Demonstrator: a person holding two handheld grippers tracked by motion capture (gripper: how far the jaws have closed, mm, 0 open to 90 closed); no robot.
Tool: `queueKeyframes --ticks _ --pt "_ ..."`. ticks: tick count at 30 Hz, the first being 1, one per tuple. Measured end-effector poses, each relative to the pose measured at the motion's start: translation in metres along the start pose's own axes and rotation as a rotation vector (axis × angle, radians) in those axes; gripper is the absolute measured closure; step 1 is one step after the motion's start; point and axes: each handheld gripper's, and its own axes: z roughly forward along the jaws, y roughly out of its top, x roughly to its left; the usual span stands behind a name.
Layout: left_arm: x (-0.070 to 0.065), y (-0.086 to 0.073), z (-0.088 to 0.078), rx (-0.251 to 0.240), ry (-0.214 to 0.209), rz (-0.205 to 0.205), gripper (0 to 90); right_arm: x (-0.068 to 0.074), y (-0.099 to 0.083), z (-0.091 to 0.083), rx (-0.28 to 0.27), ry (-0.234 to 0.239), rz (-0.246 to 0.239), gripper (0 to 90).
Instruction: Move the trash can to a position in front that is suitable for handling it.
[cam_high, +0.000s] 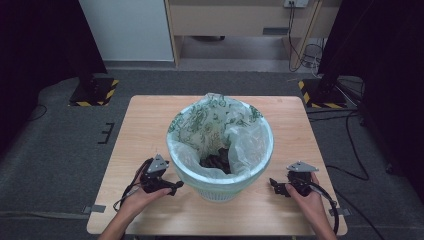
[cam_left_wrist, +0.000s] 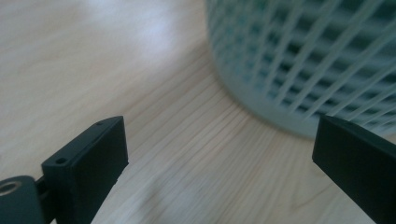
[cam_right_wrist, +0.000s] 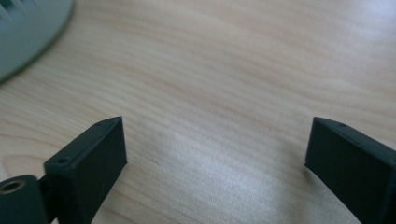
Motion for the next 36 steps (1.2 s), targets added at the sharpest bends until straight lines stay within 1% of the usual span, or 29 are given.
queueKeyframes --ticks 1,2,3,4,5,6,7,9,10,11,13,15,16,17,20,24,31,32,33,34,35,36 --pt "-0.003 0.006 -0.004 -0.052 -0.022 -0.015 2.7 0.001 0.005 -0.007 -0.049 0.014 0.004 5.4" --pt "-0.004 0.008 -0.006 -0.078 -0.03 -0.03 2.7 0.003 0.008 -0.01 -0.066 0.026 0.01 5.4" --pt "-0.004 0.008 -0.006 -0.078 -0.03 -0.03 2.8 0.004 0.01 -0.014 -0.083 0.037 0.007 5.3" --pt "-0.006 0.012 -0.008 -0.106 -0.03 -0.035 2.8 0.006 0.012 -0.016 -0.094 0.046 0.003 5.3" --pt "-0.008 0.013 -0.008 -0.117 -0.036 -0.037 3.4 0.008 0.013 -0.018 -0.101 0.057 0.009 5.3" --pt "-0.008 0.013 -0.008 -0.117 -0.036 -0.037 3.4 0.008 0.013 -0.018 -0.101 0.057 0.009 5.3" --pt "-0.009 0.013 -0.007 -0.12 -0.039 -0.042 3.4 0.011 0.014 -0.018 -0.108 0.069 0.012 5.3" --pt "-0.01 0.014 -0.005 -0.12 -0.039 -0.047 3.4 0.012 0.014 -0.018 -0.107 0.07 0.005 5.3" --pt "-0.011 0.014 -0.004 -0.12 -0.04 -0.052 3.1 0.016 0.016 -0.018 -0.111 0.071 -0.004 5.2" --pt "-0.011 0.015 -0.002 -0.125 -0.042 -0.06 2.6 0.017 0.017 -0.018 -0.116 0.07 -0.014 5.1" --pt "-0.011 0.018 0.003 -0.134 -0.048 -0.077 2.2 0.02 0.019 -0.019 -0.123 0.07 -0.016 5.1" --pt "-0.012 0.02 0.005 -0.133 -0.045 -0.077 2.4 0.021 0.02 -0.019 -0.123 0.069 -0.02 5.1" --pt "-0.013 0.024 0.009 -0.131 -0.039 -0.076 2.4 0.022 0.02 -0.019 -0.123 0.072 -0.019 5.0" --pt "-0.013 0.026 0.011 -0.131 -0.037 -0.073 2.6 0.022 0.02 -0.019 -0.123 0.07 -0.023 5.0" --pt "-0.016 0.031 0.017 -0.127 -0.032 -0.07 3.0 0.021 0.02 -0.021 -0.126 0.071 -0.016 5.0" --pt "-0.018 0.037 0.025 -0.121 -0.043 -0.077 2.7 0.021 0.022 -0.022 -0.135 0.072 -0.017 5.1" --pt "-0.017 0.045 0.033 -0.111 -0.04 -0.068 3.2 0.02 0.026 -0.023 -0.128 0.071 -0.037 5.9" --pt "-0.016 0.046 0.033 -0.11 -0.038 -0.07 3.4 0.019 0.027 -0.024 -0.133 0.076 -0.032 6.0" --pt "-0.015 0.045 0.032 -0.108 -0.045 -0.079 3.6 0.018 0.028 -0.025 -0.128 0.077 -0.035 6.0" --pt "-0.015 0.045 0.032 -0.108 -0.045 -0.079 3.7 0.016 0.028 -0.027 -0.117 0.076 -0.041 6.0" --pt "-0.014 0.041 0.026 -0.104 -0.049 -0.085 3.7 0.014 0.029 -0.029 -0.113 0.076 -0.049 5.9" --pt "-0.014 0.041 0.026 -0.104 -0.049 -0.085 3.7 0.012 0.03 -0.032 -0.11 0.081 -0.046 6.0"
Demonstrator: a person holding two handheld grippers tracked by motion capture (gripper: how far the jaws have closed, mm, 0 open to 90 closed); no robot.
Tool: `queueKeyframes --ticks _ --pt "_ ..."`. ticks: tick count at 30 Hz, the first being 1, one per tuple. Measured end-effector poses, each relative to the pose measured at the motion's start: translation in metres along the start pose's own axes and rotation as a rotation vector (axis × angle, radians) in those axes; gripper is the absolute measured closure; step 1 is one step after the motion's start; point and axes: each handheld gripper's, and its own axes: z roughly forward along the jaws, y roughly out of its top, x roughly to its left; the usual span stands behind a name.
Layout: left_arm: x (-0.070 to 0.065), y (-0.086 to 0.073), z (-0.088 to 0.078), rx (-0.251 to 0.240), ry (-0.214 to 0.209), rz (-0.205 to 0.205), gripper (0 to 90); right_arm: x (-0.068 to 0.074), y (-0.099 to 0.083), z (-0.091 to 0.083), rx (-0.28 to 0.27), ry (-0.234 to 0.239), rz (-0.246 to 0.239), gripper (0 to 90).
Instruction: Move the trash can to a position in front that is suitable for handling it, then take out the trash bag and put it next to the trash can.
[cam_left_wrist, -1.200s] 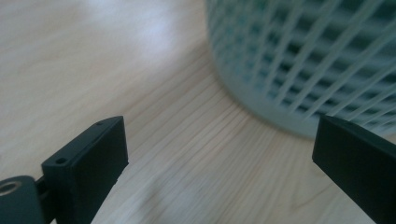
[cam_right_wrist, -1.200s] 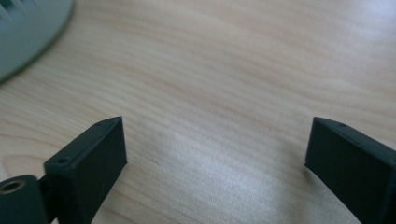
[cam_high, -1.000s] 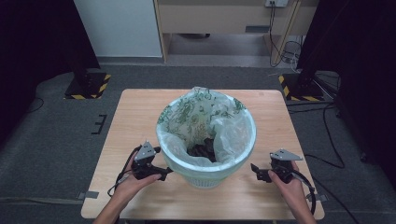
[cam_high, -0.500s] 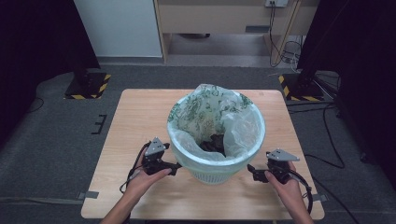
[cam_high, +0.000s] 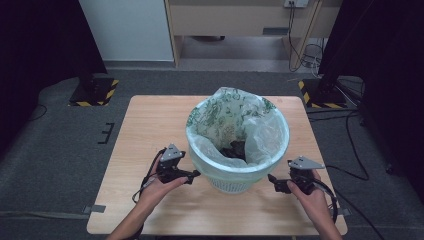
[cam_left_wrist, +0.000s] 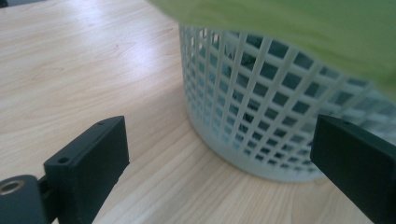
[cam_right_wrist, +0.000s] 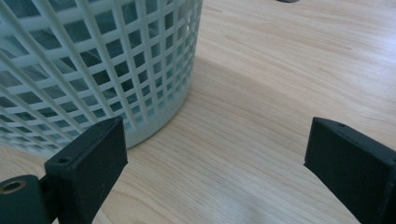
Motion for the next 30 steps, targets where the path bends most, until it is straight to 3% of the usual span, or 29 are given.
queueKeyframes --ticks 3,7,9,12,23,30 --pt "0.007 -0.001 -0.017 -0.005 0.023 -0.009 3.8 -0.006 0.006 -0.01 -0.001 0.02 0.015 6.1" --pt "0.014 0.004 -0.034 -0.031 0.041 -0.025 4.2 -0.011 0.017 -0.023 0.007 0.015 -0.011 4.9" --pt "0.016 0.007 -0.037 -0.038 0.044 -0.033 4.4 -0.012 0.022 -0.029 0.012 -0.014 -0.038 5.6" --pt "0.019 0.016 -0.043 -0.06 0.045 -0.046 4.5 -0.014 0.028 -0.035 -0.007 0.011 -0.026 4.9" --pt "0.014 0.039 -0.061 -0.112 0.041 -0.034 4.7 -0.011 0.043 -0.049 -0.058 0.028 -0.016 10.2" --pt "0.008 0.056 -0.078 -0.14 0.035 -0.014 5.7 -0.013 0.053 -0.065 -0.127 0.044 0.001 15.9"
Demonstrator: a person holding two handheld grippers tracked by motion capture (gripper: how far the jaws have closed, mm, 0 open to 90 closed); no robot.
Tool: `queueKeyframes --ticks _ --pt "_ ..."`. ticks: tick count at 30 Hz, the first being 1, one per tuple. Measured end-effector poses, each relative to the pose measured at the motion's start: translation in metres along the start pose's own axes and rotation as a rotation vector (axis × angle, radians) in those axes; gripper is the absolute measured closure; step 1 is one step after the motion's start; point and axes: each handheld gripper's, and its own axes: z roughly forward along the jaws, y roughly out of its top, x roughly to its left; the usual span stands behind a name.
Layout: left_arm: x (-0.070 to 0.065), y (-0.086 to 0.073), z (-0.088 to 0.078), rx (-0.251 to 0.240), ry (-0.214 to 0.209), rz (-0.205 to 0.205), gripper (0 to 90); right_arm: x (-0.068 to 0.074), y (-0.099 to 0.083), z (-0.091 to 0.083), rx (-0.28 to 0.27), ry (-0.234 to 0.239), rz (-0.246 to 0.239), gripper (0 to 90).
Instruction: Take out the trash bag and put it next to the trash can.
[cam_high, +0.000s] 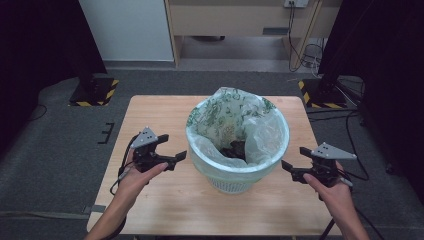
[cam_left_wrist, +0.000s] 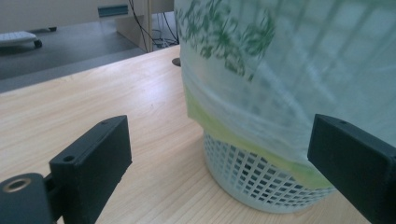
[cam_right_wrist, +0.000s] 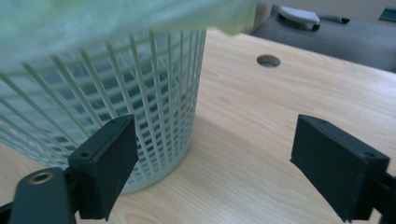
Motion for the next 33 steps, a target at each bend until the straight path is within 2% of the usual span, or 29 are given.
queueKeyframes --ticks 5,6,9,10,11,15,18,21,25,30,33 --pt "-0.006 0.012 -0.01 -0.016 0.001 0.017 6.0 -0.001 0.009 -0.014 -0.043 0.029 0.028 28.1" --pt "-0.006 0.012 -0.01 -0.016 0.001 0.017 6.1 -0.001 0.009 -0.014 -0.043 0.029 0.028 28.1" --pt "-0.009 0.014 -0.014 -0.036 0.013 0.023 6.6 0.0 0.015 -0.02 -0.05 0.045 0.008 38.7" --pt "-0.011 0.016 -0.017 -0.05 0.006 0.031 7.4 0.001 0.018 -0.023 -0.063 0.053 0.005 43.5" --pt "-0.011 0.016 -0.017 -0.05 0.006 0.031 7.8 0.001 0.018 -0.023 -0.063 0.053 0.005 43.5" --pt "-0.016 0.02 -0.021 -0.059 -0.006 0.044 9.9 0.002 0.023 -0.027 -0.08 0.075 -0.003 54.4" --pt "-0.022 0.028 -0.026 -0.068 -0.02 0.072 11.0 0.003 0.023 -0.026 -0.077 0.082 -0.004 57.5" --pt "-0.026 0.032 -0.028 -0.077 -0.029 0.083 12.1 0.004 0.023 -0.025 -0.074 0.081 -0.006 60.7" --pt "-0.03 0.041 -0.028 -0.09 -0.068 0.072 15.0 0.005 0.022 -0.024 -0.075 0.088 -0.018 66.9" --pt "-0.035 0.052 -0.026 -0.107 -0.097 0.067 22.1 0.007 0.025 -0.028 -0.088 0.093 -0.029 68.2" --pt "-0.035 0.057 -0.023 -0.105 -0.123 0.05 27.1 0.007 0.027 -0.032 -0.098 0.097 -0.028 67.7"
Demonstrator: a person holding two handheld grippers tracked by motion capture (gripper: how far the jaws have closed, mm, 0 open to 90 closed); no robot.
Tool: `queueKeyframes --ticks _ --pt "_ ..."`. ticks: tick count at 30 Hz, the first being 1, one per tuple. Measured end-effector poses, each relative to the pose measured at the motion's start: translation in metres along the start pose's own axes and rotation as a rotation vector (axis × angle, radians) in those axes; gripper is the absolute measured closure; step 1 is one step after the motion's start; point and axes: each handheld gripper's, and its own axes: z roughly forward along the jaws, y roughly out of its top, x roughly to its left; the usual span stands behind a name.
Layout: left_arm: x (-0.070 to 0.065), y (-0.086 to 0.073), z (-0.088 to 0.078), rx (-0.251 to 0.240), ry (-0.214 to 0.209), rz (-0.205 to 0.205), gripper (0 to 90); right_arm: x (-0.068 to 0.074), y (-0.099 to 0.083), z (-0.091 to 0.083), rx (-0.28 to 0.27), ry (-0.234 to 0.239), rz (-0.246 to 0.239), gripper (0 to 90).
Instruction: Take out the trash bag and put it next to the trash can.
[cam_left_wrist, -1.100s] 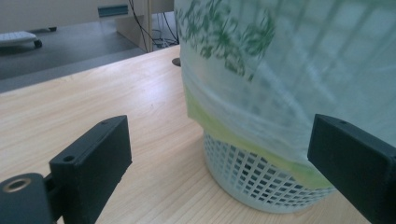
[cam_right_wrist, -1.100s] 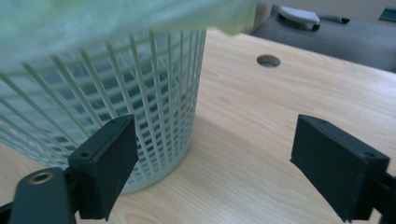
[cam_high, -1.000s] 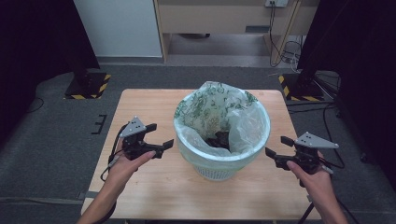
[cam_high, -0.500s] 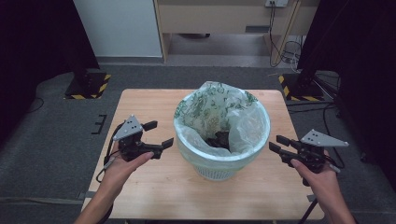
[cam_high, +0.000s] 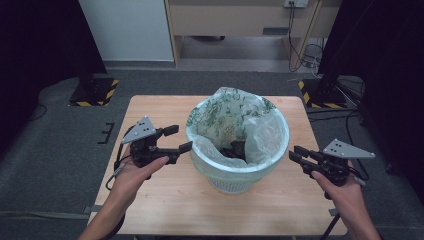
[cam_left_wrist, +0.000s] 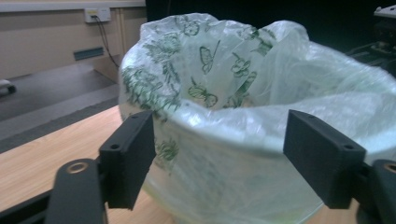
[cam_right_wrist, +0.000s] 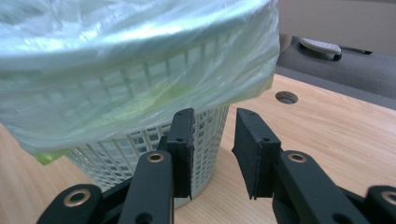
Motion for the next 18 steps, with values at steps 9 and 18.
queueKeyframes --ticks 9,18 --pt "-0.002 0.008 0.009 0.044 0.045 0.03 52.0 0.003 0.013 -0.01 -0.039 0.012 0.0 61.0" --pt "-0.001 0.016 0.01 0.074 0.084 0.066 89.9 0.008 0.029 -0.015 -0.073 0.032 0.014 53.2"
